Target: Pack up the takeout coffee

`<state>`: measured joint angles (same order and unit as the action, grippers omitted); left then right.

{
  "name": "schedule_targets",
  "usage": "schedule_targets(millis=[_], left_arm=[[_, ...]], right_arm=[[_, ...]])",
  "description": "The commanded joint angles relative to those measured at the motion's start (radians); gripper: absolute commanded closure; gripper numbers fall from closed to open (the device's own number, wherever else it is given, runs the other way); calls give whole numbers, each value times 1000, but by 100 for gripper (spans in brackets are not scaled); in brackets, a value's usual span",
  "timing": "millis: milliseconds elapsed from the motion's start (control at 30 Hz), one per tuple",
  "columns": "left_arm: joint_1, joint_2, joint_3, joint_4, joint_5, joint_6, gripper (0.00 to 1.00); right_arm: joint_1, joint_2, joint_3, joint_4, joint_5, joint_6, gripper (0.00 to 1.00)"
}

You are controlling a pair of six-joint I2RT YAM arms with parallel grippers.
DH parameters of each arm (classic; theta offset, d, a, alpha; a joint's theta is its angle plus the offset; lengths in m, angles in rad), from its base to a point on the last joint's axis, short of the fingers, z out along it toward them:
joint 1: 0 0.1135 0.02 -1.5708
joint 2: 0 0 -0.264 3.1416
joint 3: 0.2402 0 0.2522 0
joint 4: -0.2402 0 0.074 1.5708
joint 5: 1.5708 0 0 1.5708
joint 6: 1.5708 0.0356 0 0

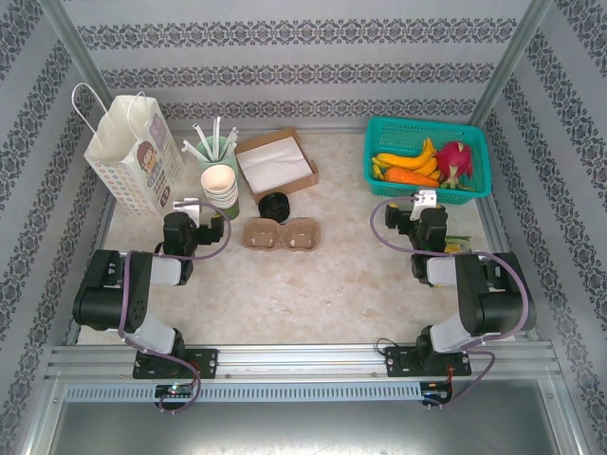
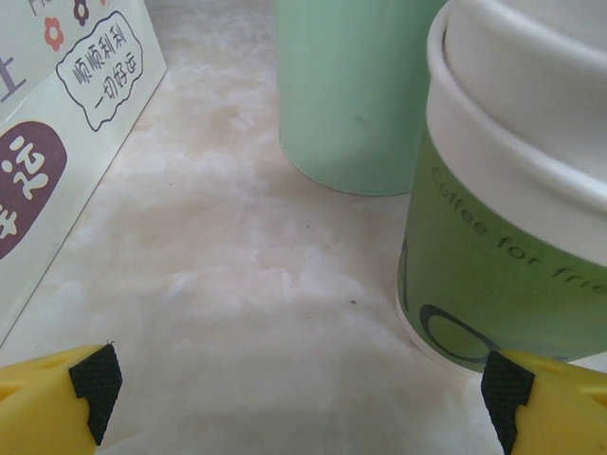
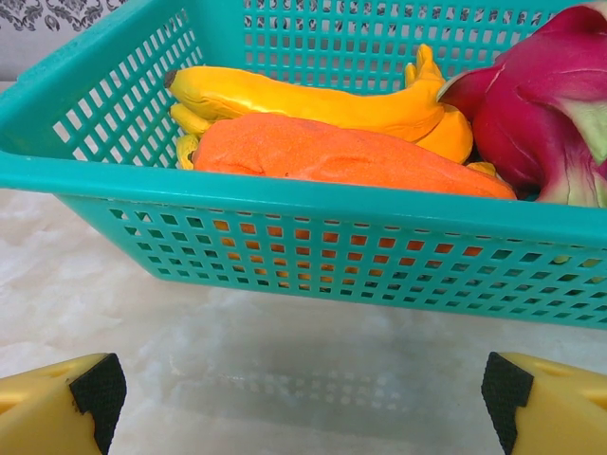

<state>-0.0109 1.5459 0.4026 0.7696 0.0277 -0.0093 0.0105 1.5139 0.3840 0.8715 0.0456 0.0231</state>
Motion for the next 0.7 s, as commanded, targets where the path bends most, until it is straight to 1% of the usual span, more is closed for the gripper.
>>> schedule_targets(millis=[0,100,167,200,267,333,367,433,500,567,600,667], left_arm=[[14,-78,22,-36,30,15,0],[14,-154,-1,-73,-1,-4,0],[14,-235,-10,-153,-58,-37,0],[14,-276,-14,-189,-89,-57,0],[14,-373,-31,-260,-149,-129,0],[11,-467,-59,-311,-177,-192,0],[5,-528,-73,-347,-210,-212,0],[3,-656,-92,-423,-259,-272,0],[2,-777,-80,-552,-322,-372,0],[2,-860,-9,-763,-372,-530,0],[2,-870,34,-858,-376,-583,0],[2,-843,158,-1062,-348,-701,0]], right_arm=[[0,-30,13,-13,-36,5,2],[2,-94,3,-45,-56,-6,2],[11,-178,16,-120,-42,-12,2],[21,-217,30,-188,-25,-14,2],[38,-300,73,-304,25,53,2],[46,-354,115,-397,6,131,2],[57,-374,141,-443,-1,166,2],[97,-395,186,-510,-6,214,2],[155,-394,224,-546,6,238,2],[233,-360,272,-560,20,269,2],[265,-340,296,-562,13,277,2],[342,-281,357,-569,50,333,2]])
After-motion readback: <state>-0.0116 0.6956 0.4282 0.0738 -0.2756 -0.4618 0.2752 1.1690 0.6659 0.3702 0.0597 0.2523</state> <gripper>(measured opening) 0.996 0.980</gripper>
